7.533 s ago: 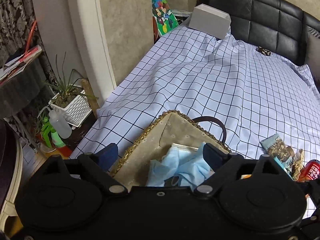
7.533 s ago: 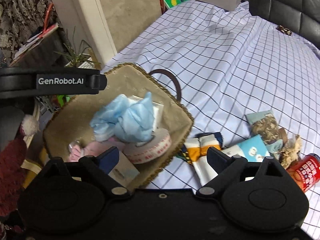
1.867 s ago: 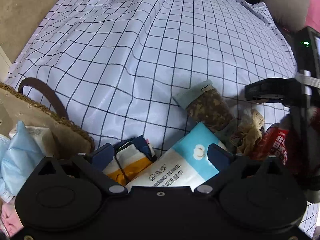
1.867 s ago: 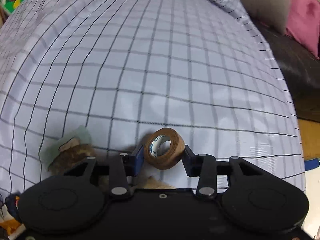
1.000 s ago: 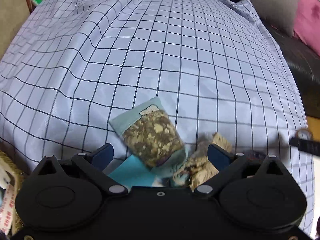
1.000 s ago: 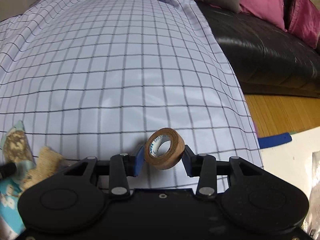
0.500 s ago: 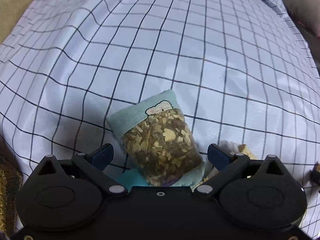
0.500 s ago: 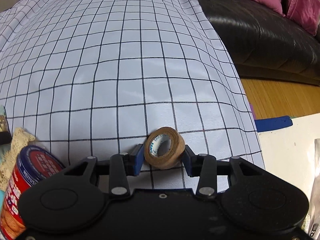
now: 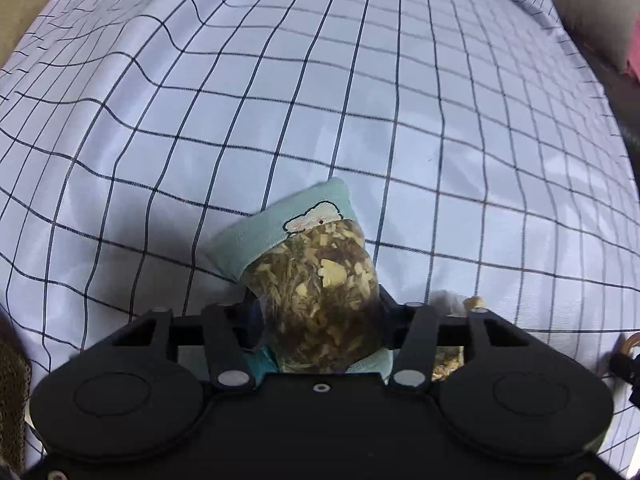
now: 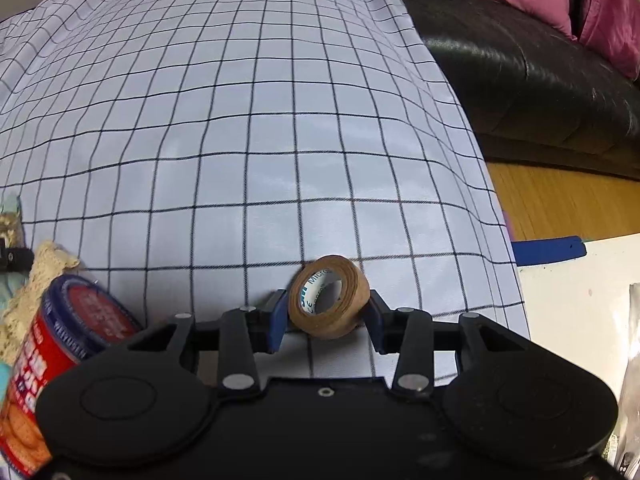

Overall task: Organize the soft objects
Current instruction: 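Grasp the green-labelled herb sachet with the left tool while the right tool holds the tape roll, then carry the herb sachet and tape roll over the wicker basket with both tools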

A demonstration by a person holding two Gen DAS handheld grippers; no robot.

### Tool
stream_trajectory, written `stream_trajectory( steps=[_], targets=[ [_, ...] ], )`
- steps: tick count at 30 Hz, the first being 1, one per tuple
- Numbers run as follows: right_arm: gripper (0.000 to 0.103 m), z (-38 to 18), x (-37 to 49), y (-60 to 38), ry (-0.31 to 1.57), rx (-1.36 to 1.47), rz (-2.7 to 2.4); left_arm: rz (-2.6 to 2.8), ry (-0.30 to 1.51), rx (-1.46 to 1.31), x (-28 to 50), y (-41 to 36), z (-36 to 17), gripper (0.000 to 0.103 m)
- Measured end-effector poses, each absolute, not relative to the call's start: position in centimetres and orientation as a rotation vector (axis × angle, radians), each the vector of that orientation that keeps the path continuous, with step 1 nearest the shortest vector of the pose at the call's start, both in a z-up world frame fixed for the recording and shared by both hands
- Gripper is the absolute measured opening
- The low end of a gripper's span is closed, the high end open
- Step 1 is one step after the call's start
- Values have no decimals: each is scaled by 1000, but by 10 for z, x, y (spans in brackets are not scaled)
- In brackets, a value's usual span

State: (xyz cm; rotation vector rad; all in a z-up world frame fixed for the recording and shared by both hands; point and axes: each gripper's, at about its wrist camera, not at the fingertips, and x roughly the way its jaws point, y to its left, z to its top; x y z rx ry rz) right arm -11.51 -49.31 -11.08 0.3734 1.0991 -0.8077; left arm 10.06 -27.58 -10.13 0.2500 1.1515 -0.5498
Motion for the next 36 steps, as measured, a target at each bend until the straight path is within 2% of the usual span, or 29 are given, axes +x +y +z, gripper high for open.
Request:
stream_trajectory(
  steps=[8, 22, 30, 36],
  targets=[
    [40, -84, -123, -475, 1118, 406, -785, -596, 1062, 227, 86, -251, -62, 46],
    [40, -65, -155, -380, 1251, 484, -643, -646, 1070, 199, 59, -186, -23, 46],
    [40, -59, -125, -299, 1301, 377, -421, -611, 1015, 175, 57, -135, 6, 46],
    [40, -37, -86, -259, 1244, 350, -297, -541, 983, 130, 67, -88, 22, 46]
  ],
)
